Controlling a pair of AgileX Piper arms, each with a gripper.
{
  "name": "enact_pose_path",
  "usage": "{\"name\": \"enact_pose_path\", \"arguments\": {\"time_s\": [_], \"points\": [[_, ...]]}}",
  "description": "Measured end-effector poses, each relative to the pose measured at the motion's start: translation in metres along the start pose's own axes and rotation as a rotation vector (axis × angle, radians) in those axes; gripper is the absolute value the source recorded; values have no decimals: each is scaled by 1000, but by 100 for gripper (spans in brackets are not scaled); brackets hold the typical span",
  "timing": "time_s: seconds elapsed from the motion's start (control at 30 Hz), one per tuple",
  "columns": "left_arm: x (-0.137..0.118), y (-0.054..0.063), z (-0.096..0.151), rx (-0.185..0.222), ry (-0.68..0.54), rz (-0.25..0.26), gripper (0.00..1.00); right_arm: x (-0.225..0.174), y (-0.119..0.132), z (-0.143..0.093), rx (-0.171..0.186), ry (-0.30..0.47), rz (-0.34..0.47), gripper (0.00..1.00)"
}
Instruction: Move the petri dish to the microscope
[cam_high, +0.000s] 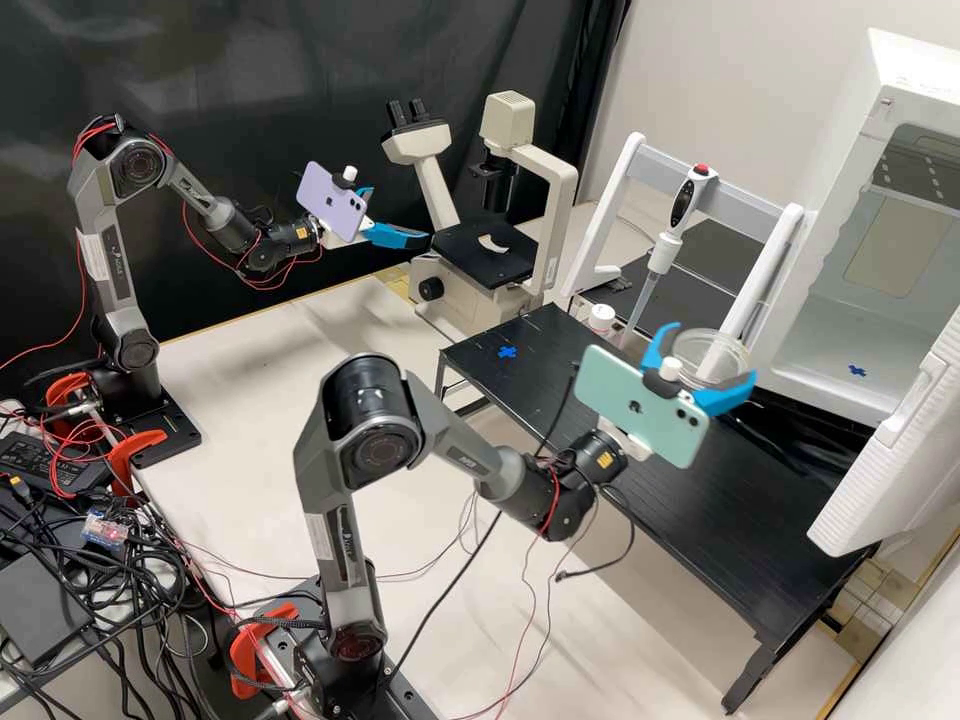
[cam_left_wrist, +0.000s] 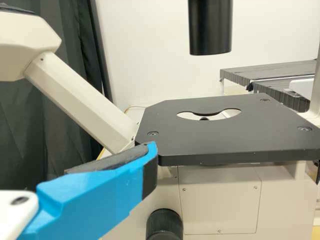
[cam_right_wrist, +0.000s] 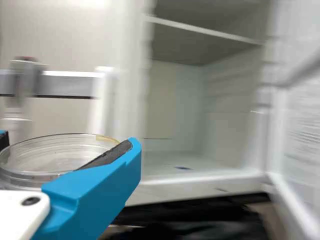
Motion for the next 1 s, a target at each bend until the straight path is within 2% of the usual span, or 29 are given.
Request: {"name": "enact_pose_path", "arguments": {"time_s": [0.1, 0.2, 0.27, 0.37, 0.57, 0.77, 0.9, 1.0], "points": [[0, 0, 0, 0, 0, 0, 100, 3, -22, -24, -6, 84, -67, 0], [0, 0, 0, 0, 0, 0, 100, 7, -44, -46, 3, 168, -144, 0], [0, 0, 0, 0, 0, 0, 100, 12, -61, -62, -10, 214, -209, 0], [0, 0, 0, 0, 0, 0, 100, 21, -80, -81, -33, 255, -260, 0], [0, 0, 0, 0, 0, 0, 100, 41, -110, -110, -66, 262, -307, 0], [0, 0, 0, 0, 0, 0, 100, 61, -148, -143, -136, 277, -372, 0], [0, 0, 0, 0, 0, 0, 100, 70, -171, -159, -169, 298, -425, 0], [0, 0, 0, 0, 0, 0, 100, 75, -185, -166, -176, 306, -459, 0]]}}
